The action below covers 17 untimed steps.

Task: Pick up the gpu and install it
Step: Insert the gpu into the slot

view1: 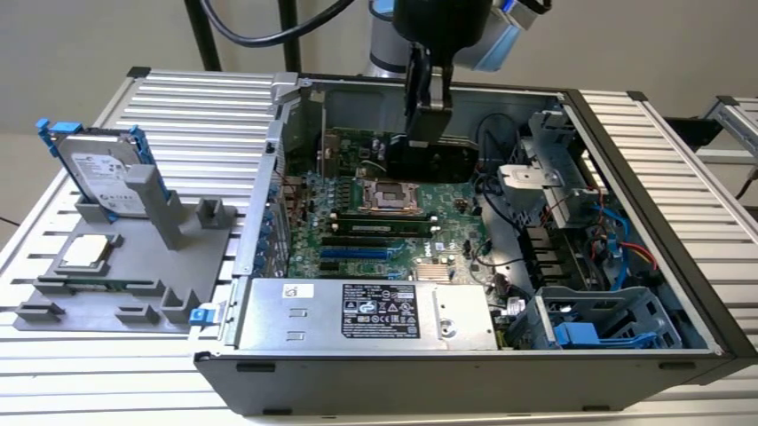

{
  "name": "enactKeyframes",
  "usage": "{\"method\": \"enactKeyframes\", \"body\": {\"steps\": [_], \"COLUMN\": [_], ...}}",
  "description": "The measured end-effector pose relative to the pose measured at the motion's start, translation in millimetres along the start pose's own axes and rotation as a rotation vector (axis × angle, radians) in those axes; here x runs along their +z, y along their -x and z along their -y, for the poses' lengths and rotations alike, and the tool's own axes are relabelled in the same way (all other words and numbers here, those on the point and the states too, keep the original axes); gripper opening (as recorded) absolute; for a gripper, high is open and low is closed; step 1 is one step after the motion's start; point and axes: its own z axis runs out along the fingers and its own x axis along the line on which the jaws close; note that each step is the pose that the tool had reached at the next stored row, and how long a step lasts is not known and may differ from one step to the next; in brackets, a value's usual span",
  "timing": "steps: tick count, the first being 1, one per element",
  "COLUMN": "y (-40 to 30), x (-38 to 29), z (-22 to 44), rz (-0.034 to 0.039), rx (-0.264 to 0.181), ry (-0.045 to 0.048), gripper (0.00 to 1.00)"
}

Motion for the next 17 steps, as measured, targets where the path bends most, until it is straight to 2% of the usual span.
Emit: {"method": "enactKeyframes", "body": {"steps": [12, 15, 17], "y": [1.9, 1.9, 2.2], "x": [9.9, 12.0, 14.0], "z": [0.1, 0.1, 0.1], "rz": [-0.0026, -0.0023, 0.0009], "rx": [0.0, 0.0, 0.0], "ry": [0.0003, 0.0001, 0.0002], "gripper": [0.0, 0.0, 0.0]}}
